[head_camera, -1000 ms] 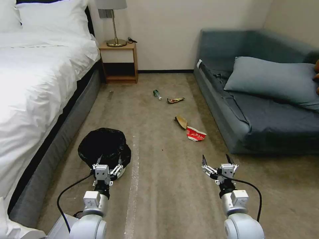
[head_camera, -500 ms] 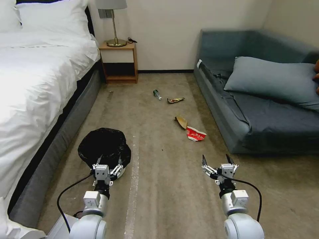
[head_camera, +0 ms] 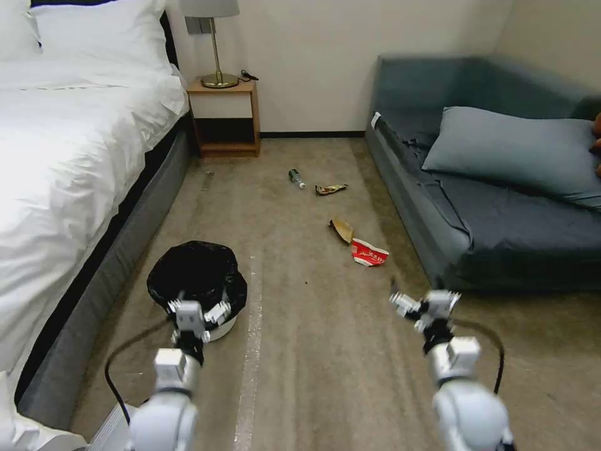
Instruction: Pick up the trash bin, then pick up the garbage on the floor and place it into the trash bin.
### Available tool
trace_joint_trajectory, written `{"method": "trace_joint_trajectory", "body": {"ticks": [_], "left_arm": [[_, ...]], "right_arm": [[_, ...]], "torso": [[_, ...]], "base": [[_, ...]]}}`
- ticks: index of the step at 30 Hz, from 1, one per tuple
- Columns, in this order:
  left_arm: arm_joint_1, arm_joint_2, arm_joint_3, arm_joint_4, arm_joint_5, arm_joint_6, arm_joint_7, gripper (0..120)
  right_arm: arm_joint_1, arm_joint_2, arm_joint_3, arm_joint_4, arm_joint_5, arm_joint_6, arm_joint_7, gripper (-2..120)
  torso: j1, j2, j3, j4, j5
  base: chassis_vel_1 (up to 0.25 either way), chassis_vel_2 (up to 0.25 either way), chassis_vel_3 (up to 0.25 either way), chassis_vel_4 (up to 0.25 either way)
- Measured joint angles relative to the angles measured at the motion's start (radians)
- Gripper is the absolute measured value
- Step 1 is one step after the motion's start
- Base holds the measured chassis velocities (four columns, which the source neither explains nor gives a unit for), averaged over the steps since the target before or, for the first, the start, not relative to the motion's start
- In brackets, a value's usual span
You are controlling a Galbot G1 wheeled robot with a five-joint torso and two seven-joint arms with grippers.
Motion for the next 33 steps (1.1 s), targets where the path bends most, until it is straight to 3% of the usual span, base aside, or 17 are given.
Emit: {"method": "trace_joint_trajectory", "body": {"ticks": [1, 2, 6, 8, 11, 19, 21, 23, 24, 25, 30, 33], "left_arm": [[0.0, 0.0, 0.0, 0.0, 0.0, 0.0, 0.0, 100], [-0.046, 0.022, -0.007, 0.001, -0.015, 0.025, -0.016, 100], [-0.11, 0.052, -0.014, 0.002, -0.038, 0.06, -0.036, 99], [-0.21, 0.101, -0.03, 0.003, -0.071, 0.111, -0.069, 99], [-0.222, 0.107, -0.03, 0.005, -0.076, 0.122, -0.072, 98], [-0.214, 0.104, -0.034, -0.005, -0.083, 0.132, -0.075, 98], [-0.149, 0.073, -0.054, -0.066, -0.112, 0.166, -0.089, 98], [-0.14, 0.069, -0.056, -0.073, -0.115, 0.17, -0.09, 98], [-0.09, 0.048, -0.068, -0.11, -0.133, 0.193, -0.1, 98], [-0.07, 0.04, -0.074, -0.125, -0.14, 0.201, -0.104, 98], [-0.064, 0.038, -0.076, -0.13, -0.142, 0.203, -0.105, 98], [-0.076, 0.032, -0.084, -0.122, -0.182, 0.223, -0.153, 100]], "right_arm": [[0.0, 0.0, 0.0, 0.0, 0.0, 0.0, 0.0, 100], [0.039, -0.021, 0.025, 0.022, 0.035, -0.027, -0.01, 100], [0.053, -0.031, 0.033, 0.075, 0.056, -0.043, -0.023, 100], [0.054, -0.032, 0.034, 0.118, 0.057, -0.054, -0.026, 100], [0.046, -0.031, 0.03, 0.124, 0.051, -0.056, -0.026, 100], [0.006, -0.023, 0.011, 0.096, 0.053, -0.035, -0.029, 100], [0.004, -0.018, 0.01, 0.084, 0.051, -0.019, -0.026, 100], [0.004, -0.018, 0.01, 0.083, 0.051, -0.017, -0.025, 100], [0.001, -0.014, 0.011, 0.075, 0.048, -0.002, -0.024, 100], [-0.007, -0.012, 0.011, 0.072, 0.045, 0.007, -0.026, 100], [-0.013, -0.009, 0.011, 0.071, 0.044, 0.01, -0.027, 100], [-0.033, -0.003, 0.015, 0.068, 0.039, 0.024, -0.03, 100]], "torso": [[0.0, 0.0, 0.0, 0.0, 0.0], [0.0, 0.0, 0.0, 0.0003, 0.0], [0.0, 0.0, 0.0, 0.0002, -0.0009], [0.0, 0.0, 0.0, -0.0006, 0.0005], [0.0, 0.0, 0.0, -0.0001, -0.0004], [0.0, 0.0, 0.0, -0.0004, 0.0001], [0.0, 0.0, 0.0, -0.0005, 0.0002], [0.0, 0.0, 0.0, -0.0005, 0.0001], [0.0, 0.0, 0.0, 0.001, -0.0002], [0.0, 0.0, 0.0, 0.0007, -0.0002], [0.0, 0.0, 0.0, 0.0005, 0.0003], [0.0, 0.0, 0.0, -0.0004, 0.0006]], "base": [[0.0, 0.0, 0.0, 0.0], [0.0, 0.0, 0.0, 0.0], [0.0, 0.0, 0.0, 0.0], [0.0, 0.0, 0.0, 0.0], [0.0, 0.0, 0.0, 0.0], [0.0, 0.0, 0.0, 0.0], [0.0, 0.0, 0.0, 0.0], [0.0, 0.0, 0.0, 0.0], [0.0, 0.0, 0.0, 0.0], [0.0, 0.0, 0.0, 0.0], [0.0, 0.0, 0.0, 0.0], [0.0, 0.0, 0.0, 0.0]]}}
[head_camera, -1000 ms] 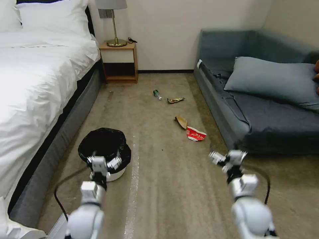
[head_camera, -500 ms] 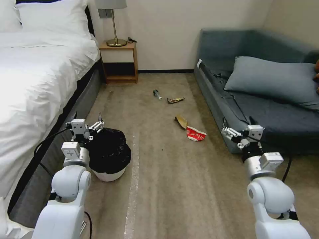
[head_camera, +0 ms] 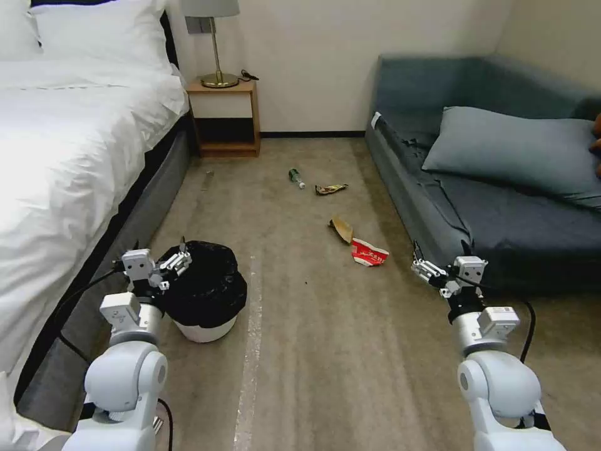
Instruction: Pick up the trash bin, then pick up the garbage on the floor and place it into the trash bin.
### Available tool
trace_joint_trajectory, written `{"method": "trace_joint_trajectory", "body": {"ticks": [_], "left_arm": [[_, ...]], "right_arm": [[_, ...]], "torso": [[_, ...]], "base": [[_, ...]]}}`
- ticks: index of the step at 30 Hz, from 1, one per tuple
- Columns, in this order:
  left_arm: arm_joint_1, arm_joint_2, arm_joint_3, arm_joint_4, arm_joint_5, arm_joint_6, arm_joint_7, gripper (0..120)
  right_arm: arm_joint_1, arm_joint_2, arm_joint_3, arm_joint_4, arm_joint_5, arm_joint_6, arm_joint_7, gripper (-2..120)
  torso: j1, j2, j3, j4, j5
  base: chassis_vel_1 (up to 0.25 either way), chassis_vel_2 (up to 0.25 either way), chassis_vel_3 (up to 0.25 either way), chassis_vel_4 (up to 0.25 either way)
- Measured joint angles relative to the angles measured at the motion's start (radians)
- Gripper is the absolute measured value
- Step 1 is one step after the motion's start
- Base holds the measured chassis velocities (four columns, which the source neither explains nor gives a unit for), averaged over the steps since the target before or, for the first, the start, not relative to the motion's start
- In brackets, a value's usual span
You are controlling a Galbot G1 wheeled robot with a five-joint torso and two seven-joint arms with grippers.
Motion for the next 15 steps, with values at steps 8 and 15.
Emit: {"method": "trace_joint_trajectory", "body": {"ticks": [8, 15], "left_arm": [[-0.032, -0.025, -0.027, 0.048, -0.139, 0.066, -0.173, 100], [-0.059, -0.027, -0.028, 0.071, -0.202, 0.085, -0.23, 99]], "right_arm": [[-0.004, 0.007, -0.002, 0.005, -0.003, 0.005, -0.011, 100], [-0.01, 0.014, -0.01, 0.005, -0.009, 0.016, -0.04, 100]], "torso": [[0.0, 0.0, 0.0, 0.0003, -0.0005], [0.0, 0.0, 0.0, 0.0004, -0.0005]], "base": [[0.0, 0.0, 0.0, 0.0], [0.0, 0.0, 0.0, 0.0]]}}
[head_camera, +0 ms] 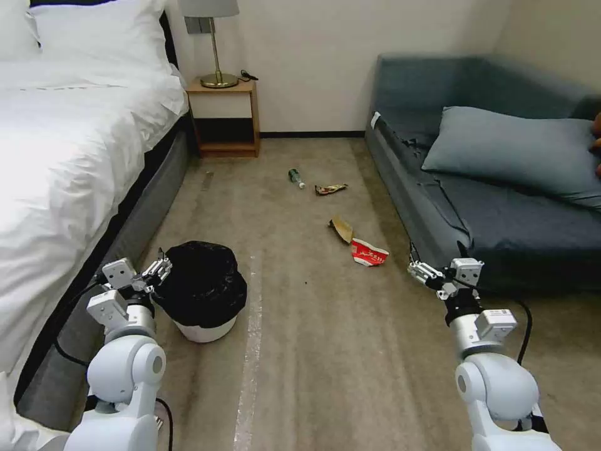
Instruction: Pick up the trash bin, then pick up the garbage on the floor and place it into the trash bin.
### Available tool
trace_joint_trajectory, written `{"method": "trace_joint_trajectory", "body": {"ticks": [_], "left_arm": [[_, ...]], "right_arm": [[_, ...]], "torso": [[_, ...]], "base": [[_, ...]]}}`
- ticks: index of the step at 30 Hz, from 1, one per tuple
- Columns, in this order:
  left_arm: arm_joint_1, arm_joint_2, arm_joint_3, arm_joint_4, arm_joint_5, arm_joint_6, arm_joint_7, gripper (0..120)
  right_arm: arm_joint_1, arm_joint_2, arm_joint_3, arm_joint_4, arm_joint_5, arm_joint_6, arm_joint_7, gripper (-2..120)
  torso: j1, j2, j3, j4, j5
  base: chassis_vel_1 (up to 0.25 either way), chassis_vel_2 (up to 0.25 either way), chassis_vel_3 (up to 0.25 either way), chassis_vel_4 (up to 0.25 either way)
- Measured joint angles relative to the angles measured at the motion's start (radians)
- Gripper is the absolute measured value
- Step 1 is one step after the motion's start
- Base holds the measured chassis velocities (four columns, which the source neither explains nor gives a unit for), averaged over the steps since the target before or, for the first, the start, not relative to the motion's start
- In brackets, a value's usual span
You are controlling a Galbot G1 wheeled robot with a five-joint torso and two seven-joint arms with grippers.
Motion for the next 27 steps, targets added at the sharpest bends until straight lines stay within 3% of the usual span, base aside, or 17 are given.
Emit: {"method": "trace_joint_trajectory", "body": {"ticks": [2, 3, 6, 10, 14, 15, 24, 27], "left_arm": [[-0.034, -0.003, 0.0, 0.032, -0.073, 0.022, -0.066, 99], [-0.034, -0.003, 0.0, 0.032, -0.073, 0.022, -0.066, 99], [-0.088, -0.007, 0.002, 0.082, -0.19, 0.054, -0.17, 99], [-0.112, -0.009, 0.002, 0.099, -0.232, 0.069, -0.206, 99], [-0.138, -0.001, -0.001, 0.138, -0.309, 0.129, -0.256, 99], [-0.155, 0.011, -0.007, 0.18, -0.345, 0.164, -0.283, 99], [-0.149, 0.014, -0.013, 0.216, -0.354, 0.175, -0.288, 98], [-0.18, 0.026, -0.008, 0.277, -0.352, 0.157, -0.266, 96]], "right_arm": [[-0.002, 0.001, 0.001, -0.001, -0.001, 0.005, -0.003, 100], [-0.002, 0.001, 0.001, -0.001, -0.001, 0.005, -0.003, 100], [-0.004, 0.002, 0.003, -0.006, -0.001, 0.009, -0.005, 100], [-0.003, 0.004, 0.002, -0.009, -0.002, 0.01, -0.006, 100], [-0.001, 0.009, -0.007, -0.008, -0.005, 0.01, -0.006, 100], [-0.001, 0.011, -0.012, -0.005, -0.008, 0.01, -0.007, 100], [-0.008, 0.013, -0.014, 0.003, -0.014, 0.01, -0.007, 100], [-0.013, 0.015, -0.016, 0.015, -0.016, 0.01, -0.009, 100]], "torso": [[0.0, 0.0, 0.0, -0.0001, -0.0001], [0.0, 0.0, 0.0, -0.0001, -0.0001], [0.0, 0.0, 0.0, -0.0001, -0.0001], [0.0, 0.0, 0.0, -0.0003, -0.0004], [0.0, 0.0, 0.0, 0.0004, -0.0006], [0.0, 0.0, 0.0, -0.0001, 0.0001], [0.0, 0.0, 0.0, 0.0, 0.0], [0.0, 0.0, 0.0, -0.0001, 0.0]], "base": [[0.0, 0.0, 0.0, 0.0], [0.0, 0.0, 0.0, 0.0], [0.0, 0.0, 0.0, 0.0], [0.0, 0.0, 0.0, 0.0], [0.0, 0.0, 0.0, 0.0], [0.0, 0.0, 0.0, 0.0], [0.0, 0.0, 0.0, 0.0], [0.0, 0.0, 0.0, 0.0]]}}
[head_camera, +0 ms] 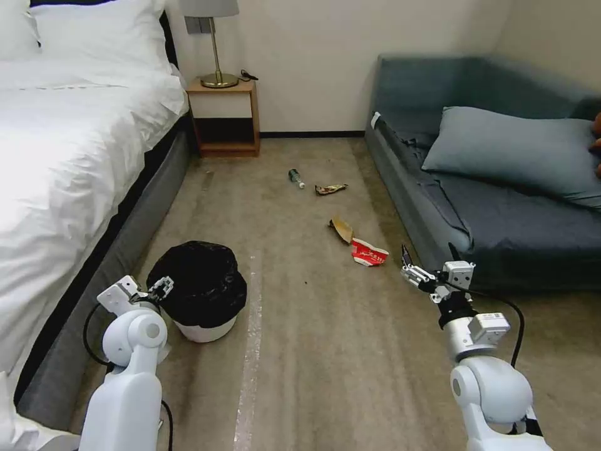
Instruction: Pick up the trash bin, then pick up the garbage on the floor and place it into the trash bin.
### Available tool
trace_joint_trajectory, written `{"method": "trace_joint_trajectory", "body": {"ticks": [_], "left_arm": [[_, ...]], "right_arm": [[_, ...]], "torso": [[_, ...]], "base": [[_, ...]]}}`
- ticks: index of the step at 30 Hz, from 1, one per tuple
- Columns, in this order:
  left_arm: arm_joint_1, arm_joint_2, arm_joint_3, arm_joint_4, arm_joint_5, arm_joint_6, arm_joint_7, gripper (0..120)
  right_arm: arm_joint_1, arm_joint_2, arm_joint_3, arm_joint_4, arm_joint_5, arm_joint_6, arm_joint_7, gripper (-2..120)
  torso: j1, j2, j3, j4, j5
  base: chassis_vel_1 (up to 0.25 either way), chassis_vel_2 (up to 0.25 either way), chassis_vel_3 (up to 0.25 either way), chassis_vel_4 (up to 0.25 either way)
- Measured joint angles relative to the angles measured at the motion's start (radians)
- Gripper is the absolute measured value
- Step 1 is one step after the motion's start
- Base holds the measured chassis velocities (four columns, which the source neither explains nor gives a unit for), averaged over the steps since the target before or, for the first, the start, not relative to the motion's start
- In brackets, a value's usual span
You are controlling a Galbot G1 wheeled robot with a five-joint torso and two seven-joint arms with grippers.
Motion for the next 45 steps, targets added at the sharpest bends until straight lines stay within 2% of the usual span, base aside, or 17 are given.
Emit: {"method": "trace_joint_trajectory", "body": {"ticks": [8, 10, 13, 14, 16, 19, 20, 22, 24, 25, 27, 29, 32, 33, 40, 44, 45], "left_arm": [[-0.032, -0.005, 0.013, 0.073, 0.003, -0.005, 0.033, 95], [-0.033, -0.005, 0.015, 0.082, 0.008, -0.009, 0.042, 90], [-0.04, -0.006, 0.017, 0.12, 0.016, -0.018, 0.057, 75], [-0.04, -0.006, 0.017, 0.12, 0.016, -0.018, 0.057, 75], [-0.041, -0.006, 0.015, 0.143, 0.02, -0.026, 0.062, 64], [-0.037, -0.004, 0.013, 0.148, 0.023, -0.034, 0.067, 52], [-0.037, -0.004, 0.013, 0.148, 0.023, -0.034, 0.067, 52], [-0.033, -0.004, 0.012, 0.147, 0.024, -0.038, 0.069, 41], [-0.032, -0.004, 0.011, 0.147, 0.024, -0.038, 0.069, 38], [-0.031, -0.004, 0.011, 0.145, 0.025, -0.04, 0.07, 30], [-0.031, -0.004, 0.011, 0.145, 0.025, -0.042, 0.072, 29], [-0.028, -0.004, 0.011, 0.148, 0.029, -0.048, 0.08, 16], [-0.027, -0.004, 0.01, 0.15, 0.031, -0.052, 0.083, 12], [-0.024, -0.003, 0.009, 0.151, 0.032, -0.055, 0.093, 7], [-0.006, 0.001, 0.005, 0.148, 0.044, -0.064, 0.123, 5], [0.027, -0.001, 0.002, 0.081, 0.089, -0.065, 0.158, 5], [0.042, -0.001, -0.003, 0.032, 0.112, -0.063, 0.167, 5]], "right_arm": [[-0.018, 0.004, 0.003, 0.016, -0.005, 0.007, -0.009, 100], [-0.02, 0.004, 0.004, 0.019, -0.005, 0.009, -0.009, 100], [-0.024, 0.007, 0.004, 0.024, -0.005, 0.013, -0.01, 100], [-0.024, 0.007, 0.004, 0.024, -0.005, 0.013, -0.01, 100], [-0.027, 0.01, 0.003, 0.026, -0.006, 0.016, -0.011, 100], [-0.029, 0.01, 0.003, 0.027, -0.006, 0.019, -0.012, 100], [-0.029, 0.01, 0.003, 0.027, -0.006, 0.019, -0.012, 100], [-0.029, 0.011, 0.002, 0.027, -0.006, 0.021, -0.013, 100], [-0.03, 0.012, 0.0, 0.027, -0.007, 0.022, -0.013, 100], [-0.03, 0.014, -0.002, 0.026, -0.007, 0.024, -0.013, 100], [-0.031, 0.015, -0.004, 0.025, -0.007, 0.026, -0.013, 100], [-0.032, 0.018, -0.01, 0.023, -0.009, 0.032, -0.018, 100], [-0.032, 0.019, -0.011, 0.023, -0.011, 0.033, -0.019, 100], [-0.032, 0.019, -0.012, 0.023, -0.014, 0.034, -0.019, 100], [-0.032, 0.017, -0.022, 0.024, -0.034, 0.035, -0.003, 100], [-0.029, 0.018, -0.038, 0.021, -0.062, 0.047, 0.033, 100], [-0.019, 0.02, -0.042, 0.007, -0.072, 0.078, 0.048, 100]], "torso": [[0.0, 0.0, 0.0, -0.0001, -0.0001], [0.0, 0.0, 0.0, -0.0001, 0.0], [0.0, 0.0, 0.0, -0.0001, 0.0], [0.0, 0.0, 0.0, -0.0001, 0.0], [0.0, 0.0, 0.0, -0.0001, -0.0001], [0.0, 0.0, 0.0, 0.0, -0.0001], [0.0, 0.0, 0.0, 0.0, -0.0001], [0.0, 0.0, 0.0, 0.0, -0.0001], [0.0, 0.0, 0.0, 0.0, -0.0001], [0.0, 0.0, 0.0, 0.0, 0.0], [0.0, 0.0, 0.0, 0.0, 0.0], [0.0, 0.0, 0.0, 0.0, 0.0], [0.0, 0.0, 0.0, 0.0, -0.0001], [0.0, 0.0, 0.0, 0.0, 0.0], [0.0, 0.0, 0.0, 0.0, 0.0], [0.0, 0.0, 0.0, -0.0001, -0.0005], [0.0, 0.0, 0.0, -0.0001, -0.0002]], "base": [[0.0, 0.0, 0.0, 0.0], [0.0, 0.0, 0.0, 0.0], [0.0, 0.0, 0.0, 0.0], [0.0, 0.0, 0.0, 0.0], [0.0, 0.0, 0.0, 0.0], [0.0, 0.0, 0.0, 0.0], [0.0, 0.0, 0.0, 0.0], [0.0, 0.0, 0.0, 0.0], [0.0, 0.0, 0.0, 0.0], [0.0, 0.0, 0.0, 0.0], [0.0, 0.0, 0.0, 0.0], [0.0, 0.0, 0.0, 0.0], [0.0, 0.0, 0.0, 0.0], [0.0, 0.0, 0.0, 0.0], [0.0, 0.0, 0.0, 0.0], [0.0, 0.0, 0.0, 0.0], [0.0, 0.0, 0.0, 0.0]]}}
